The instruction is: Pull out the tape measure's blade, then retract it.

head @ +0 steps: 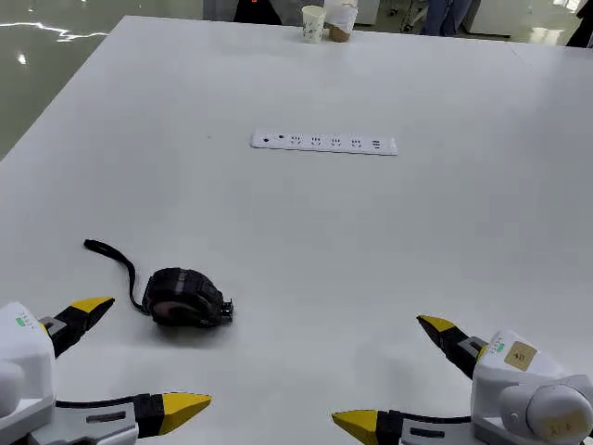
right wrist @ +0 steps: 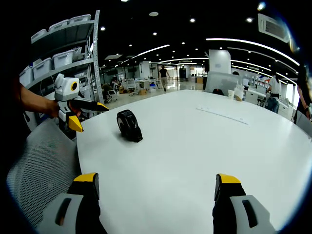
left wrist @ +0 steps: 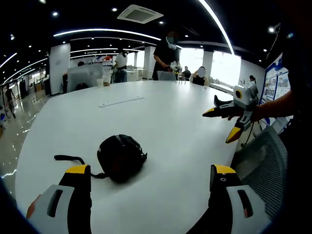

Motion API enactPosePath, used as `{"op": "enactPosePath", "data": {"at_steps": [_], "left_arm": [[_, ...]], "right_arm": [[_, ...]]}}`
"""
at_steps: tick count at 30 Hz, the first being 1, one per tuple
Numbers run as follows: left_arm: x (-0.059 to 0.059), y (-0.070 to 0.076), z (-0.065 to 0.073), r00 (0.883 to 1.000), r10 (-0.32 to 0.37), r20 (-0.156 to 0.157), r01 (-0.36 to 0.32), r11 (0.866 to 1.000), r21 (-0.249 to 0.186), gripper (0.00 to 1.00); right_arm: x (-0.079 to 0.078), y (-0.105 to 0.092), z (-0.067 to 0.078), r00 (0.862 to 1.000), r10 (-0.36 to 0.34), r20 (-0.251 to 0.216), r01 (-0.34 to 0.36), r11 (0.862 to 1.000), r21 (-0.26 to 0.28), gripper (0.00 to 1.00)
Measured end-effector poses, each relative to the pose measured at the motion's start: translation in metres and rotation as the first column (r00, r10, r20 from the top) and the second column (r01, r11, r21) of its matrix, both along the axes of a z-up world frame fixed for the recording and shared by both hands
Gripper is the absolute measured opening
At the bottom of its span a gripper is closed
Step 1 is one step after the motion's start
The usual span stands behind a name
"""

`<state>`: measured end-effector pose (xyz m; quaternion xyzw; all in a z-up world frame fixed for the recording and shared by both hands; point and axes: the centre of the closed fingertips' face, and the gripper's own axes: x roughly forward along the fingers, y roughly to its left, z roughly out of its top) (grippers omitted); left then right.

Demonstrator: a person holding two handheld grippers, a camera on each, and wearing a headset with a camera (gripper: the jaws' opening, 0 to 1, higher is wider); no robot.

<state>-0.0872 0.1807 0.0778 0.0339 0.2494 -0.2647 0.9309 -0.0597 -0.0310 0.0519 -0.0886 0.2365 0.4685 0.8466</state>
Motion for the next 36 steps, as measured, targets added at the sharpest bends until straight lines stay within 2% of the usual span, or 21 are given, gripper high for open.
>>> {"op": "enactPosePath", "data": {"at_steps": [3,5,12,21,22,24,26,27,36], "left_arm": [[-0.0009,0.0014,-0.0021,1.0,-0.006,-0.003,0.006,1.0,0.022,0.99],[-0.0007,0.0008,-0.0008,1.0,-0.004,-0.002,0.004,1.0,0.008,0.99],[-0.0007,0.0009,0.0005,1.0,0.0,-0.002,0.0,1.0,0.009,0.99],[-0.0002,0.0008,0.0041,1.0,0.002,0.002,-0.002,1.0,-0.018,0.99],[-0.001,0.0005,0.0029,1.0,-0.001,-0.008,0.001,1.0,-0.022,0.99],[-0.0003,0.0018,0.0028,1.0,-0.001,-0.001,0.001,1.0,-0.012,0.99],[-0.0023,0.0011,0.0005,1.0,-0.004,-0.022,0.004,1.0,-0.017,0.99],[-0.0018,0.0017,0.0008,1.0,-0.004,-0.014,0.004,1.0,-0.014,0.99],[-0.0017,0.0012,-0.0006,1.0,-0.009,-0.023,0.008,1.0,-0.02,0.99]], "right_arm": [[0.0001,0.0001,-0.0004,1.0,0.004,0.0,-0.004,1.0,0.001,0.99],[-0.0007,-0.0001,0.0002,1.0,0.005,-0.002,-0.005,1.0,0.001,0.99],[-0.0022,-0.0008,0.0006,1.0,0.005,-0.003,-0.005,1.0,0.002,0.99],[-0.0001,-0.0019,0.0023,1.0,-0.002,-0.001,0.002,1.0,0.005,0.99],[0.0,-0.0022,0.0021,1.0,-0.004,-0.002,0.004,1.0,0.005,0.99],[0.0002,-0.0025,0.002,1.0,-0.006,-0.004,0.006,1.0,0.006,0.99],[0.0,-0.0026,0.0018,1.0,-0.005,-0.004,0.005,1.0,0.003,0.99],[-0.0001,-0.0026,0.0019,1.0,-0.005,-0.005,0.005,1.0,0.005,0.99],[-0.0008,-0.003,0.0015,1.0,-0.004,-0.008,0.004,1.0,0.003,0.99]]}}
